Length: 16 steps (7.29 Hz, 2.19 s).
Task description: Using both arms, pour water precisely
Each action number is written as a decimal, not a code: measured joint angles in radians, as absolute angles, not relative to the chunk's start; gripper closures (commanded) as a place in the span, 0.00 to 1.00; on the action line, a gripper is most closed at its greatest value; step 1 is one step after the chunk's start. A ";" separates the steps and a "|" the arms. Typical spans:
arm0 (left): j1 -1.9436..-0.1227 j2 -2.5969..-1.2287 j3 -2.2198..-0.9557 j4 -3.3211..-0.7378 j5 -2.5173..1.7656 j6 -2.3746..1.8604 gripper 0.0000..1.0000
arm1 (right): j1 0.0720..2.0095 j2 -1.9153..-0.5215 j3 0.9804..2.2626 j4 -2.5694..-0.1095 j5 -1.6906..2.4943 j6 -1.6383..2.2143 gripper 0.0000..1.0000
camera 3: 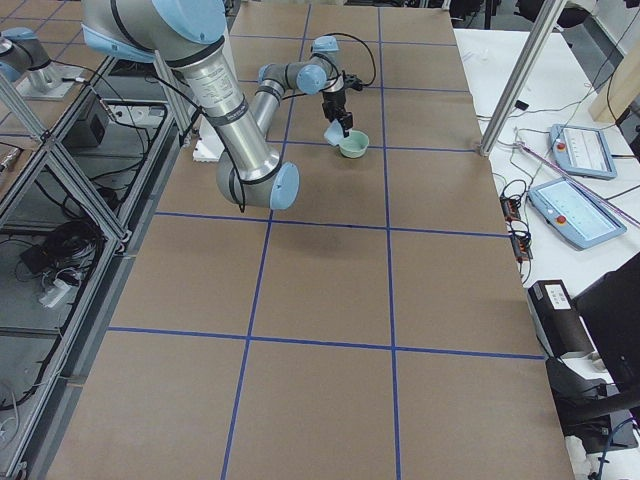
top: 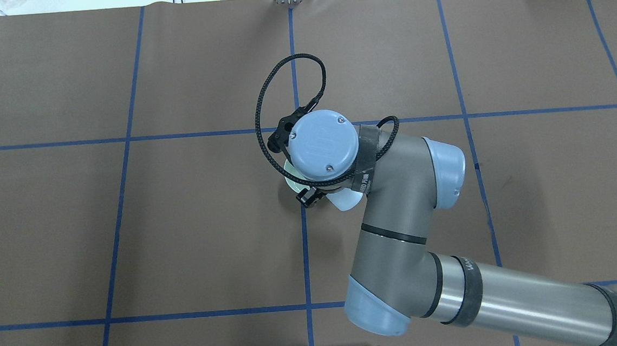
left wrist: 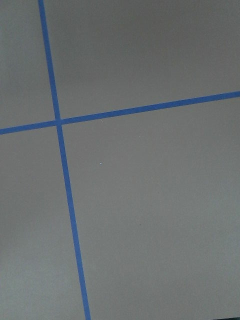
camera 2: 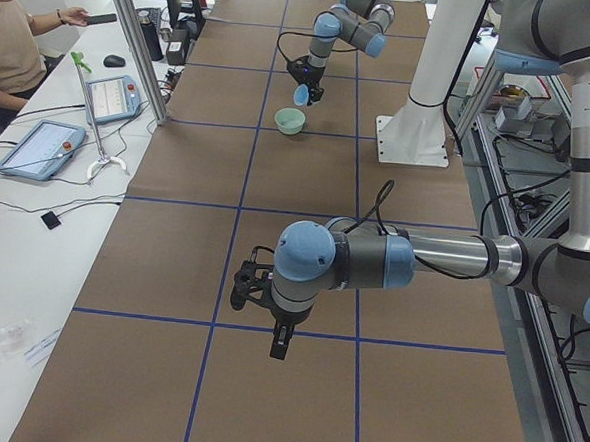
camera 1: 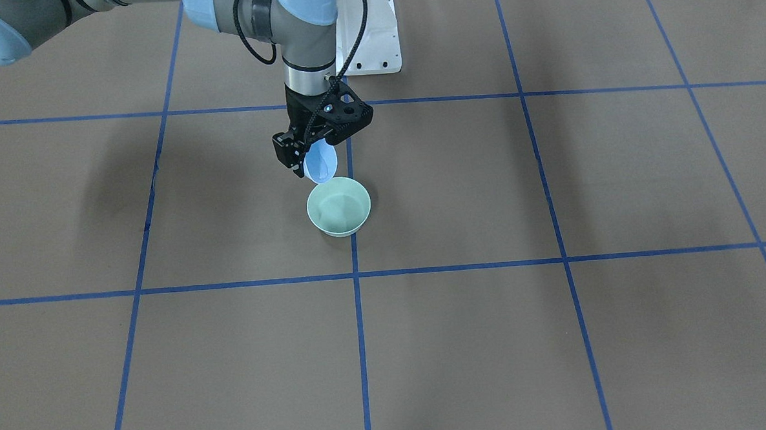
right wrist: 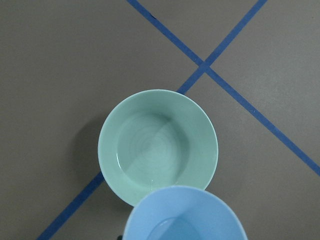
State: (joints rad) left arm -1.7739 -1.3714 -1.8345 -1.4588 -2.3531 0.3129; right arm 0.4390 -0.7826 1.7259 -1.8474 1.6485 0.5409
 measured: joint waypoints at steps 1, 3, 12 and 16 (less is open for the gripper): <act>-1.778 -1.371 -1.834 -1.459 -2.353 0.313 0.00 | 0.440 -0.734 1.692 -1.916 1.655 0.541 1.00; -1.789 -1.371 -1.833 -1.459 -2.353 0.313 0.00 | 0.442 -0.643 1.594 -2.002 1.658 0.541 1.00; -1.793 -1.374 -1.831 -1.461 -2.354 0.313 0.00 | 0.448 -0.426 1.402 -2.398 1.629 0.522 1.00; -1.793 -1.378 -1.834 -1.461 -2.355 0.313 0.00 | 0.455 -0.387 1.340 -2.421 1.611 0.515 1.00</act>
State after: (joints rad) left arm -1.7932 -1.3782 -1.8337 -1.4609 -2.3546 0.3126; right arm 0.4554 -0.3867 1.3395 -2.4212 1.6109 0.5151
